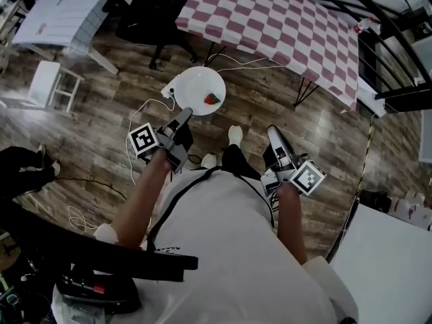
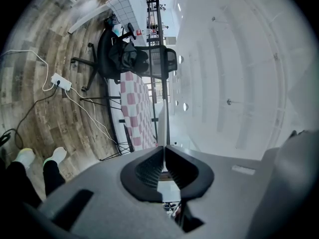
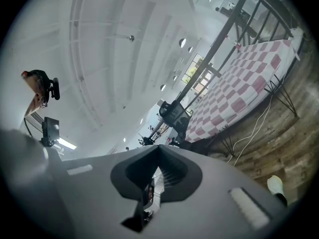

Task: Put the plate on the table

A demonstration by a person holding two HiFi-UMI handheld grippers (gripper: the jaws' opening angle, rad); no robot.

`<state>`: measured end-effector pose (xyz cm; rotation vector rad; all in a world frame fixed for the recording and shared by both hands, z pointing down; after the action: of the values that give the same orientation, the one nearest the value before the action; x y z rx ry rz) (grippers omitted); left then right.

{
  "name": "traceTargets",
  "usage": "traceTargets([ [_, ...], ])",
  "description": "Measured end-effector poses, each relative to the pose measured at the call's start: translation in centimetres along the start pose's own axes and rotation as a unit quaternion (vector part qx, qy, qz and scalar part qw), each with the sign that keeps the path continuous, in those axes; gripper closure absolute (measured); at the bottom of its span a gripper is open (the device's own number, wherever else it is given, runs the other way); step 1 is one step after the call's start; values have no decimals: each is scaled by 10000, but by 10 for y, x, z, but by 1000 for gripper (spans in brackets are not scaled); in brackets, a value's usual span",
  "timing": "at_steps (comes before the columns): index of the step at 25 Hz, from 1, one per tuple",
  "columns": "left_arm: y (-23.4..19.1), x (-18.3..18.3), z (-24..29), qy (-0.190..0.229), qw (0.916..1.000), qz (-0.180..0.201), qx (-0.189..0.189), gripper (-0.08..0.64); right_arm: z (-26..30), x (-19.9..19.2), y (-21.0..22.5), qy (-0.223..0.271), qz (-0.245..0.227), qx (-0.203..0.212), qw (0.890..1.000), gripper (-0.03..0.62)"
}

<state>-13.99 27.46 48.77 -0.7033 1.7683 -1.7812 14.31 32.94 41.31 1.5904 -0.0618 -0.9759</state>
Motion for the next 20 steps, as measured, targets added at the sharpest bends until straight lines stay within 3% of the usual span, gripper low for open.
traceTargets([
  [20,5,53,98,716,9974,90,41,540,98,95,67,-570,108,461,9972,584],
])
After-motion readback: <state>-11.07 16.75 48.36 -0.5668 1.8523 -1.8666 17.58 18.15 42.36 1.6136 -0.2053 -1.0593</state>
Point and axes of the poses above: the fingertips, and each gripper's own axes: z forward along the fingers, y to its right, x out of its top, the point moved 5 cm from there along -z, backward along the fingers, and after that the axes turned 1 degree about x, right-handed, at the moved point
